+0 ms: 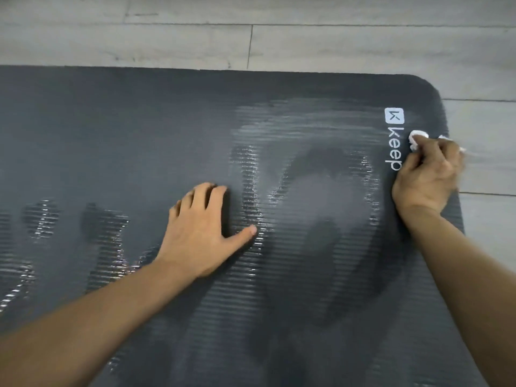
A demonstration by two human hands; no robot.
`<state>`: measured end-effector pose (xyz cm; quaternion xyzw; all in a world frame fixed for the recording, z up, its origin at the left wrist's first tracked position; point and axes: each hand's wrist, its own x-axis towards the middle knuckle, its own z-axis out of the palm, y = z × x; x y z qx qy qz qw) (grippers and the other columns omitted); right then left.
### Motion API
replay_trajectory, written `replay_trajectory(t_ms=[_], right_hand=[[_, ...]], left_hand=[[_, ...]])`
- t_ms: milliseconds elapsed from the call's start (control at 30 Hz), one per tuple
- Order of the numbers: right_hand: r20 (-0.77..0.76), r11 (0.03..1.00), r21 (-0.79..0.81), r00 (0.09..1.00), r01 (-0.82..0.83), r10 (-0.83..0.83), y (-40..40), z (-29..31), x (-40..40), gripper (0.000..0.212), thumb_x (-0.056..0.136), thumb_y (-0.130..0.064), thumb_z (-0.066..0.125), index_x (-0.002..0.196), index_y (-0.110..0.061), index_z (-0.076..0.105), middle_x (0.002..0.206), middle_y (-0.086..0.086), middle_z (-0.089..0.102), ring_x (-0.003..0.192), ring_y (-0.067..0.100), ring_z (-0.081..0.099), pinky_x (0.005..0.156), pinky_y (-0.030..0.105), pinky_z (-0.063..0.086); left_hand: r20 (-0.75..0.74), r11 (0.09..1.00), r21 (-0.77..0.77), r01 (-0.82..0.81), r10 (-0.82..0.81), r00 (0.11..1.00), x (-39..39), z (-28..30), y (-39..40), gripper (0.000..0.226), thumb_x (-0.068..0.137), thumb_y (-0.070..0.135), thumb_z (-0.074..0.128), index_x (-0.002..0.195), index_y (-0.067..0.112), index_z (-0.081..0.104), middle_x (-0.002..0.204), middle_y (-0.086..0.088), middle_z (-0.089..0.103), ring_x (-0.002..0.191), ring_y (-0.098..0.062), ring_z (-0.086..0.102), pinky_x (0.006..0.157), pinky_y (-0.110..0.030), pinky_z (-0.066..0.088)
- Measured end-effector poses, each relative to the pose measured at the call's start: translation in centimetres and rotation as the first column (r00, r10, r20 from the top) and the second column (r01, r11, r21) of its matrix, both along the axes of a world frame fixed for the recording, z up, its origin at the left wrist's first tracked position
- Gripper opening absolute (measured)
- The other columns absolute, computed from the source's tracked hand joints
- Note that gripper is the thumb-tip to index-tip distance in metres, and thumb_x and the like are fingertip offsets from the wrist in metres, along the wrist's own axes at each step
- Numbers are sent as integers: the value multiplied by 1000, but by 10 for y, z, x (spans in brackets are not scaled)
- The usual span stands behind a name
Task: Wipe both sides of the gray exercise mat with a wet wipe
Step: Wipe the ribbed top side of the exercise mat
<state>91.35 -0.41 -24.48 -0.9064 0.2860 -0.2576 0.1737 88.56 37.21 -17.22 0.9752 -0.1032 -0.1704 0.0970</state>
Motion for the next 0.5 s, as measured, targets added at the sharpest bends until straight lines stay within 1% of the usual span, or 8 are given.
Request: replay_trajectory(t_ms=[33, 100, 133, 200, 267, 400, 467, 500], right_hand=[[-23, 1000, -19, 1000, -1, 0, -1, 0, 0, 35, 91, -18, 42, 116, -23, 66, 114, 11, 56, 118, 29, 47, 106, 26, 25], [-34, 999, -35, 999, -12, 11, 0, 1, 1, 34, 91, -20, 42, 115, -23, 66, 118, 8, 55, 116, 28, 46, 105, 35, 30], [-26, 1000, -26, 1000, -15, 15, 0, 2, 1, 34, 90, -21, 41, 115, -23, 66, 119, 7, 55, 115, 28, 46, 104, 38, 34], [-7, 1000, 8, 1000, -8, 8, -2, 1, 0, 35, 90, -22, 40, 115, -23, 65, 118, 6, 54, 112, 29, 46, 103, 42, 38], [-15, 999, 44, 1000, -14, 15, -2, -2, 0, 37, 90, -23, 40, 117, -23, 65, 114, 7, 53, 109, 31, 48, 101, 41, 40], [-90, 999, 32, 996, -26, 29, -1, 7, -1, 37, 91, -18, 42, 121, -22, 63, 113, 10, 51, 104, 34, 50, 98, 42, 42], [-147, 998, 33, 988, 56, -50, 20, 16, 6, 36, 91, -12, 44, 119, -16, 66, 113, 16, 52, 104, 37, 50, 96, 42, 40], [-168, 997, 50, 984, 61, -52, 45, 21, 12, 34, 90, -10, 46, 116, -14, 68, 111, 18, 54, 102, 37, 51, 93, 40, 39]], left_hand=[[-91, 998, 65, 19, -13, 996, -11, 7, 5, 114, 67, 98, 34, 156, 28, 25, 164, -3, 20, 150, -31, 24, 118, -54, 30], [-280, 976, 185, 116, -61, 958, -26, 13, 15, 138, 56, 104, 41, 161, 30, -9, 169, 1, -17, 157, -30, -4, 123, -57, 19], [-352, 959, 222, 175, -89, 932, -30, 13, 18, 147, 53, 103, 49, 157, 31, -26, 165, 2, -33, 156, -30, -16, 124, -60, 14], [-419, 931, 264, 253, -126, 899, -31, 8, 18, 158, 52, 94, 66, 147, 30, -44, 154, 1, -51, 151, -32, -30, 124, -64, 7], [-447, 920, 296, 257, -104, 888, -30, 4, 14, 165, 52, 86, 76, 141, 29, -50, 148, 0, -58, 148, -35, -36, 122, -67, 3], [-486, 927, 298, 226, -57, 872, -29, 3, 8, 168, 51, 80, 81, 137, 29, -54, 142, 1, -63, 143, -35, -42, 120, -71, 0], [-486, 930, 290, 225, -59, 872, -29, 2, 10, 167, 52, 79, 82, 135, 31, -56, 139, 2, -65, 141, -34, -45, 119, -72, -2], [-485, 933, 283, 220, -59, 872, -28, 1, 11, 168, 52, 79, 82, 134, 32, -56, 139, 2, -65, 140, -33, -46, 118, -73, -3]])
